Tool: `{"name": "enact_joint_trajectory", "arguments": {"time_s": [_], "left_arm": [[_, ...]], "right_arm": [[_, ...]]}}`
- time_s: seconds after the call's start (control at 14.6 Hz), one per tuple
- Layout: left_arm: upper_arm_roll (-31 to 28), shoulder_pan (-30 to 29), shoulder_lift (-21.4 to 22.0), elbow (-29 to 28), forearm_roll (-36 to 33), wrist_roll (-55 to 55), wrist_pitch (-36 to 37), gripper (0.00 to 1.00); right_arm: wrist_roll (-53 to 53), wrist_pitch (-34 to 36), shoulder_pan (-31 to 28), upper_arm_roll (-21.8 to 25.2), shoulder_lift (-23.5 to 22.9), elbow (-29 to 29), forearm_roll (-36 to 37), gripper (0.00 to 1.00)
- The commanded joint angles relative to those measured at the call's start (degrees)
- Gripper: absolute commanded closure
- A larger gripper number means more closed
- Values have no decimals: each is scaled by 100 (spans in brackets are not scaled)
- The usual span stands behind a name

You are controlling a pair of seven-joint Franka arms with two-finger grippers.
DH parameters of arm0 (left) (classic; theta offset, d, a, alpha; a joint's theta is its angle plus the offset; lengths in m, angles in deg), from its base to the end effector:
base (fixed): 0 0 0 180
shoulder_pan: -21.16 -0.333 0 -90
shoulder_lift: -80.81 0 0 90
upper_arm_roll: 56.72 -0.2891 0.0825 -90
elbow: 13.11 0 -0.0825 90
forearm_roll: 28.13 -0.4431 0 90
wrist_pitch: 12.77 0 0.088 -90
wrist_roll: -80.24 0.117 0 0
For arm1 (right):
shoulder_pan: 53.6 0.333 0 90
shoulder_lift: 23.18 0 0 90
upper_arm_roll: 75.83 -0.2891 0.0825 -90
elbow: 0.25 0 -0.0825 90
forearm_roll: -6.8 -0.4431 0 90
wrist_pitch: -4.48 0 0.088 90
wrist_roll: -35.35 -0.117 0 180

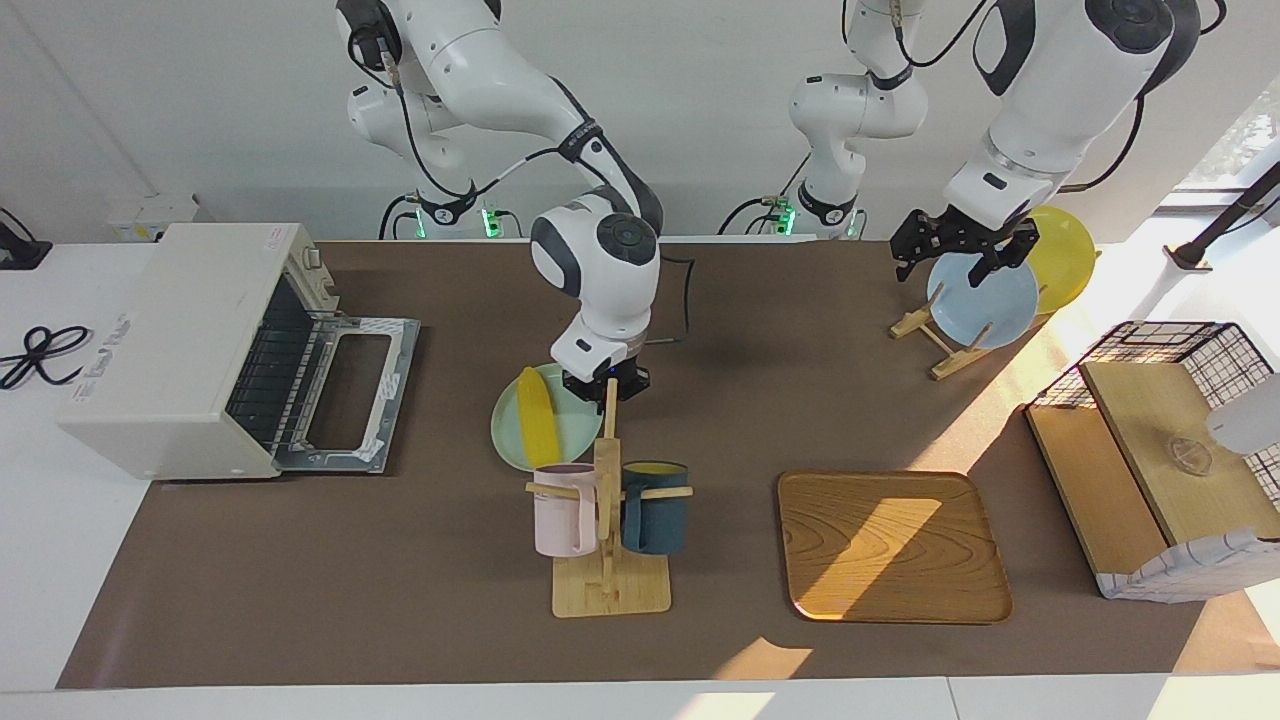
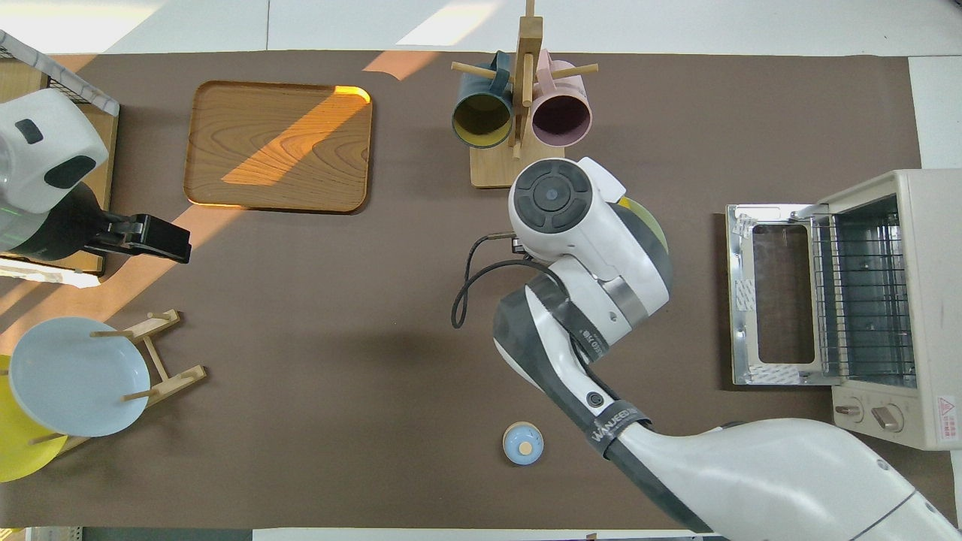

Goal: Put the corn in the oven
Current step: 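Carry the corn to the open oven with the right gripper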

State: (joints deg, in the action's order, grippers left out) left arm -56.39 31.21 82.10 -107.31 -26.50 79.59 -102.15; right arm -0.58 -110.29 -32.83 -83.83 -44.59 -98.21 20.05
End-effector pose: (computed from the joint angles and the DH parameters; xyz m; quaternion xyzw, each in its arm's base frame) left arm 0.5928 -0.1120 0.5616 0.9958 -0.0845 -0.0320 0.0111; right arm 0.6133 0.3127 0.3060 0.9962 -0.0137 0.0099 0.0853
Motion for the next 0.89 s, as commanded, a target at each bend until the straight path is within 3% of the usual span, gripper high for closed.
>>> {"name": "enact_joint_trajectory", "arguments": {"time_s": [0.0, 0.34, 0.82], "left_arm": [[90, -109, 38, -37, -57, 82, -53, 0], [82, -135, 82, -72, -57, 91, -18, 0], [73, -109, 82, -72, -57, 65, -53, 0]], "right_arm": [[313, 471, -467, -44, 426, -224, 229, 100], [411, 798, -1495, -52, 717, -522, 345, 100], [1164, 1150, -2321, -52, 971, -812, 345, 100]]}}
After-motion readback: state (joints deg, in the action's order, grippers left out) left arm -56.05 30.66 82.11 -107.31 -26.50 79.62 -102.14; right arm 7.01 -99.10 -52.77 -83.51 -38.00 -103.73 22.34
